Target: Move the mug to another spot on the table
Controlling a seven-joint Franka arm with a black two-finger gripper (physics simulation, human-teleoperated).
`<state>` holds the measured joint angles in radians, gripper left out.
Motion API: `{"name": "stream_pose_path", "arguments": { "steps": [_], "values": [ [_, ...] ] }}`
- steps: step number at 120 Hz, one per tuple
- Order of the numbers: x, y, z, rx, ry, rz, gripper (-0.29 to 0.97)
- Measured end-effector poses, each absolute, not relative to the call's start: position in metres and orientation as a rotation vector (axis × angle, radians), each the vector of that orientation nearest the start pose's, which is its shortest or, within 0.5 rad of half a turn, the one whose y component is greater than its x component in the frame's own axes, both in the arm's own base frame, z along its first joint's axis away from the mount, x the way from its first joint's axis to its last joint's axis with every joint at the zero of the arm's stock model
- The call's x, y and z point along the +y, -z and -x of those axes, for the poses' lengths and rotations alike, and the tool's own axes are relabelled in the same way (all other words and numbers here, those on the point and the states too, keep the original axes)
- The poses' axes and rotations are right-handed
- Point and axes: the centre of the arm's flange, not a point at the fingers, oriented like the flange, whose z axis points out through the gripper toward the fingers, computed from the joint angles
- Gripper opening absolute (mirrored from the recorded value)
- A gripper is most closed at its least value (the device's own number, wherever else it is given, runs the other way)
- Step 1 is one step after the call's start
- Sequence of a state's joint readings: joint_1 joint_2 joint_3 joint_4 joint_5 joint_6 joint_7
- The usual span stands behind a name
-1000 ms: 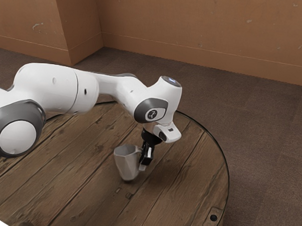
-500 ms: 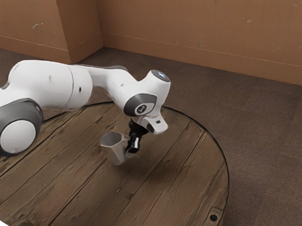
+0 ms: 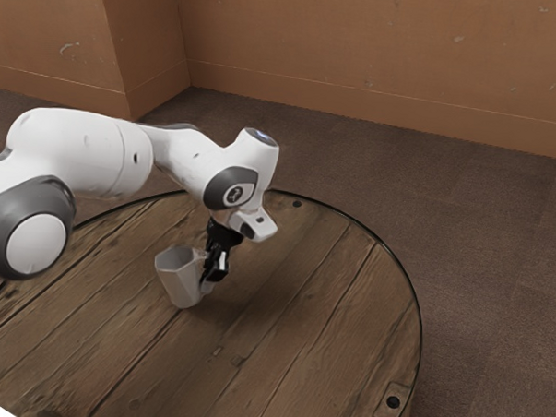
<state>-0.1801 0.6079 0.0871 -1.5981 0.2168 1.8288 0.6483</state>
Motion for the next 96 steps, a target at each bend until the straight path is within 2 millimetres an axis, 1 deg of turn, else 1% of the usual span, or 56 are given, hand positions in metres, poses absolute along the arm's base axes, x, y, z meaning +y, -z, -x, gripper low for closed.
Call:
{"name": "stream_pose_path", "arguments": {
  "steps": [8, 22, 42, 54, 72, 88, 96],
  "values": [
    [-0.044, -0.248, -0.643, 1.187, -0.667, 2.703, -0.10],
    [-0.042, -0.241, -0.638, 1.178, -0.689, 2.729, -0.10],
    [-0.046, -0.237, -0.632, 1.164, -0.708, 2.789, 0.25],
    [-0.049, -0.240, -0.636, 1.163, -0.675, 2.807, 0.40],
    [-0.051, -0.245, -0.643, 1.160, -0.606, 2.825, 0.52],
    [-0.053, -0.254, -0.653, 1.161, -0.524, 2.830, 0.57],
    [-0.048, -0.259, -0.658, 1.149, -0.487, 2.836, 0.58]
  ]
}}
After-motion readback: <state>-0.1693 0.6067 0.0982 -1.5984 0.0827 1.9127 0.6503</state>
